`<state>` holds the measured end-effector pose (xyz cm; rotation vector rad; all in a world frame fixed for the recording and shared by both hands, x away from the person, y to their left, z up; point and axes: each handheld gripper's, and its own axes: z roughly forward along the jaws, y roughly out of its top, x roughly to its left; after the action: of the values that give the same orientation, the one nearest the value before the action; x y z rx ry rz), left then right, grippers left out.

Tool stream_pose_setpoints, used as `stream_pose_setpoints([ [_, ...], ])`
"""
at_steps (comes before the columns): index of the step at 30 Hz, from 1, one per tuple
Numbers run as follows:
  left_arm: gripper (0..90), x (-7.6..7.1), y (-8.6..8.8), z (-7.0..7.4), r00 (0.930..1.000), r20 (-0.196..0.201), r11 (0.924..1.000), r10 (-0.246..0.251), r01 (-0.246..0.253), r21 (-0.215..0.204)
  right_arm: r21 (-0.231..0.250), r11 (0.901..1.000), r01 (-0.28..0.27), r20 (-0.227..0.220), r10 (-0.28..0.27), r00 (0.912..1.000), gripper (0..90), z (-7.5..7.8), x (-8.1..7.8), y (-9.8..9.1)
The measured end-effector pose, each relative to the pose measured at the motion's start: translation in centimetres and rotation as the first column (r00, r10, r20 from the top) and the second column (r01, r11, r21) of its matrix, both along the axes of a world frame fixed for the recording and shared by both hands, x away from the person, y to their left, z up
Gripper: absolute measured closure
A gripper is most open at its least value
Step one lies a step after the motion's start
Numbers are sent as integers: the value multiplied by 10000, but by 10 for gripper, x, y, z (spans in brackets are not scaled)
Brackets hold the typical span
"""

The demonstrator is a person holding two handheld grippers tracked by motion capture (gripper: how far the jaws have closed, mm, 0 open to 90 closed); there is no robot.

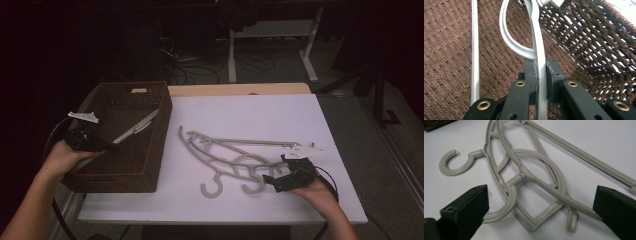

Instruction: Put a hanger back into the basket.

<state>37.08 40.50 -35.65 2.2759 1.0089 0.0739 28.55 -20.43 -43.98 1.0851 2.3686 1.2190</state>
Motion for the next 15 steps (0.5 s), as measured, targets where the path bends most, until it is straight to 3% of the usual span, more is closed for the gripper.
stream_pose_setpoints([
  [2,791,2,3,-1,9998,-46,9998,174,-173,58,8,10000,1,0,-1,10000,1,0,0,0],
  [4,682,1,5,-1,9993,207,9994,315,-318,139,9,10000,5,-1,-5,10000,1,0,0,0],
  [15,458,-2,14,11,9952,712,9931,678,-605,-1005,115,9999,32,-10,-32,10000,1,1,0,0],
])
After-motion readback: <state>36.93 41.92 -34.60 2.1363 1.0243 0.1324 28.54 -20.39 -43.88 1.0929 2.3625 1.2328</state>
